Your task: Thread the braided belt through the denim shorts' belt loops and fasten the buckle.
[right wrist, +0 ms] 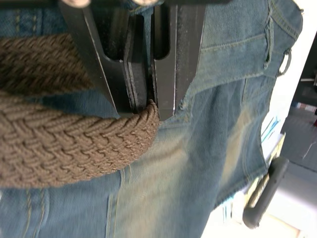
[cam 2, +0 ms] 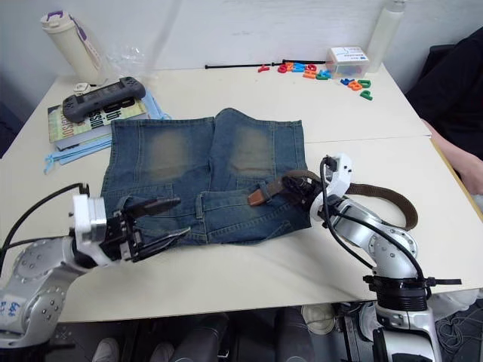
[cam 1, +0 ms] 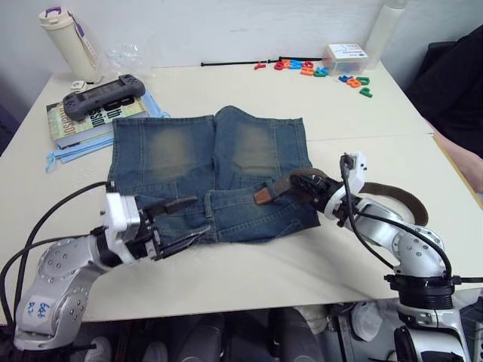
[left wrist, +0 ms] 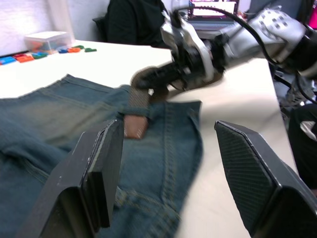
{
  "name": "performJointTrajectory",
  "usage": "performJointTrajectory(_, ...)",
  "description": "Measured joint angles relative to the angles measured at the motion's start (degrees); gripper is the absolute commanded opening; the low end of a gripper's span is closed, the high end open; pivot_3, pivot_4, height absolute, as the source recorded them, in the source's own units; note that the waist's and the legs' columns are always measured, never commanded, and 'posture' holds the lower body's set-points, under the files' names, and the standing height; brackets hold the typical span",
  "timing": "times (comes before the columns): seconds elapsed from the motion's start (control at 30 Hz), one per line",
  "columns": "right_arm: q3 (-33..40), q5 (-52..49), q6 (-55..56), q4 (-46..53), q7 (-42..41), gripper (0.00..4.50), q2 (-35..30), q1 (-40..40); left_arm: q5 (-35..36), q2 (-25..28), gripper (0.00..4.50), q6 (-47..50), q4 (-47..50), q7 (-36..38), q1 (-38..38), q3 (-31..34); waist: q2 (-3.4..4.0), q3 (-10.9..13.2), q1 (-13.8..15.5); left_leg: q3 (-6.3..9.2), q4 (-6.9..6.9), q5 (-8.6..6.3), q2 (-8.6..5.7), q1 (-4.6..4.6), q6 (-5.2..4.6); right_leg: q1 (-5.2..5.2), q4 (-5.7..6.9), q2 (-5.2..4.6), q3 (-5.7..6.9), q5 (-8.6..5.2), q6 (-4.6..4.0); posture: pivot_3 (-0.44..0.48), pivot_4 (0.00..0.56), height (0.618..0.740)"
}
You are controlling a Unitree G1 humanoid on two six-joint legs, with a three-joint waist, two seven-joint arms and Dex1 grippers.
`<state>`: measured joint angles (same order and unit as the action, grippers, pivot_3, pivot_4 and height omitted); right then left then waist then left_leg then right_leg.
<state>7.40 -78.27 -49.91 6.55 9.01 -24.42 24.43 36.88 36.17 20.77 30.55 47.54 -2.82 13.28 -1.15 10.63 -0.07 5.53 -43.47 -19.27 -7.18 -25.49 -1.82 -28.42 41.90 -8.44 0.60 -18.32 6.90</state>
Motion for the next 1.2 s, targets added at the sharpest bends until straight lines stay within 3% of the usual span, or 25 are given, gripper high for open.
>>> performJointTrajectory(0.27, -0.2, 2.9, -1.4, -0.1, 0.5, 0.00, 5.7, 1.4, -0.5, -0.1, 3.26, 10.9, 2.7, -10.3, -10.6, -7.6, 0.00, 0.0, -0.1, 0.00, 0.00, 0.04, -0.01, 0.01, 0.08, 0.00, 0.03, 0.02, -0.02, 0.01, 0.02, 0.000, 0.150, 0.657)
performJointTrajectory(0.47, -0.2, 4.9, -1.9, -0.2, 1.9, 0.00, 10.6, 1.4, -11.9, -0.1, 3.26, 11.8, 2.2, -14.8, -14.1, -18.7, 0.00, 0.0, -0.1, -0.03, 0.00, 0.07, -0.01, 0.01, 0.13, -0.04, 0.09, 0.04, -0.04, 0.01, 0.02, 0.000, 0.150, 0.657)
performJointTrajectory(0.57, 0.5, 4.8, -2.6, -0.2, 2.5, 0.00, 11.5, 1.4, -15.7, -0.3, 3.26, 12.1, -0.1, -16.4, -15.3, -21.0, 0.00, 0.0, -0.1, -0.03, 0.01, 0.07, -0.01, 0.04, 0.13, -0.05, 0.10, 0.06, -0.05, 0.01, 0.02, 0.000, 0.150, 0.657)
performJointTrajectory(0.77, 2.4, 2.8, -4.1, -0.2, 2.5, 0.00, 12.5, 0.3, -22.5, -0.3, 3.26, 10.2, -7.6, -17.1, -16.0, -23.5, 0.00, 0.0, -0.2, -0.03, 0.05, 0.08, -0.01, 0.01, 0.15, -0.12, 0.13, 0.08, -0.06, 0.01, 0.02, 0.000, 0.150, 0.657)
performJointTrajectory(0.87, 4.4, -0.7, -5.0, -0.3, 3.5, 0.00, 13.9, -0.3, -26.9, -0.6, 3.26, 3.8, -11.9, -16.2, -16.2, -25.0, 0.00, 0.0, -0.1, -0.03, 0.03, 0.09, -0.01, 0.01, 0.17, -0.11, 0.14, 0.06, -0.06, 0.01, 0.02, 0.000, 0.150, 0.657)
performJointTrajectory(1.2, 6.5, -10.3, -5.0, -1.4, 9.2, 0.00, 16.7, -0.2, -26.7, -8.5, 3.26, -1.2, -20.4, -12.8, -17.2, -24.4, 0.00, 0.0, -0.2, -0.03, 0.01, 0.09, -0.01, 0.01, 0.17, -0.12, 0.19, 0.05, -0.05, 0.01, 0.02, 0.000, 0.150, 0.657)
